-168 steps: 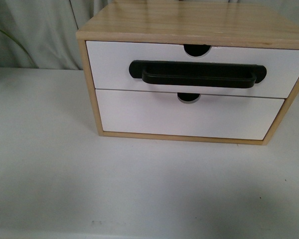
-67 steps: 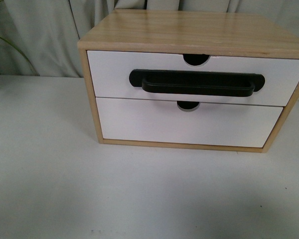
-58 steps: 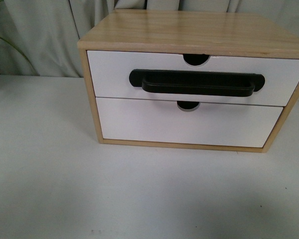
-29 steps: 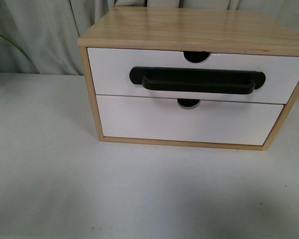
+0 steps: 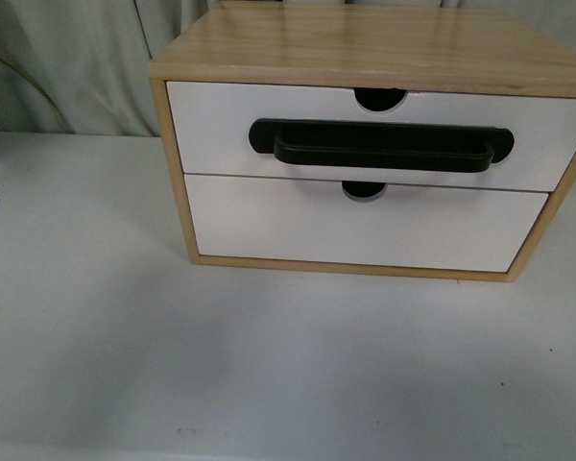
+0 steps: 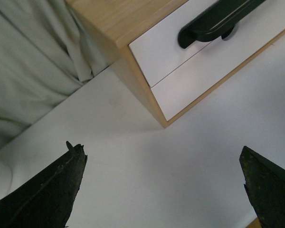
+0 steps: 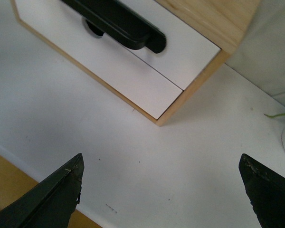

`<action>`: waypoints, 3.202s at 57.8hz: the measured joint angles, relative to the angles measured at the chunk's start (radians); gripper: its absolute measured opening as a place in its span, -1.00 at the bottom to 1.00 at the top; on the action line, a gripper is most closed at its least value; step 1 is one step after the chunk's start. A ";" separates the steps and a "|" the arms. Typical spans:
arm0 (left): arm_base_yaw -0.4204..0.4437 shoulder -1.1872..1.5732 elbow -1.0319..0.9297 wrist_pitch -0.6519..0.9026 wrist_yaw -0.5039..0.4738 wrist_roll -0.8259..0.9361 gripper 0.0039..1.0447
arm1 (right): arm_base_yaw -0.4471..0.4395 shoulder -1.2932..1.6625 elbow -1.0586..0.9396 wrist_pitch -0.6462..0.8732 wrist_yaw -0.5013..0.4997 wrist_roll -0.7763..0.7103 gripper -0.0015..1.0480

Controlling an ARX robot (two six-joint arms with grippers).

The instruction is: Pull drawer

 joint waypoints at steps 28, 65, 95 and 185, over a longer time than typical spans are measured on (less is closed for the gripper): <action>-0.161 0.296 0.332 -0.330 -0.008 0.455 0.88 | 0.095 0.285 0.235 -0.125 -0.055 -0.351 0.83; -0.337 0.626 0.642 -0.455 -0.124 0.587 0.88 | 0.198 0.590 0.409 -0.080 -0.048 -0.433 0.83; -0.365 0.787 0.753 -0.448 -0.166 0.564 0.88 | 0.219 0.729 0.446 0.012 -0.082 -0.421 0.83; -0.394 0.872 0.791 -0.508 -0.204 0.640 0.88 | 0.233 0.902 0.479 0.150 -0.165 -0.304 0.82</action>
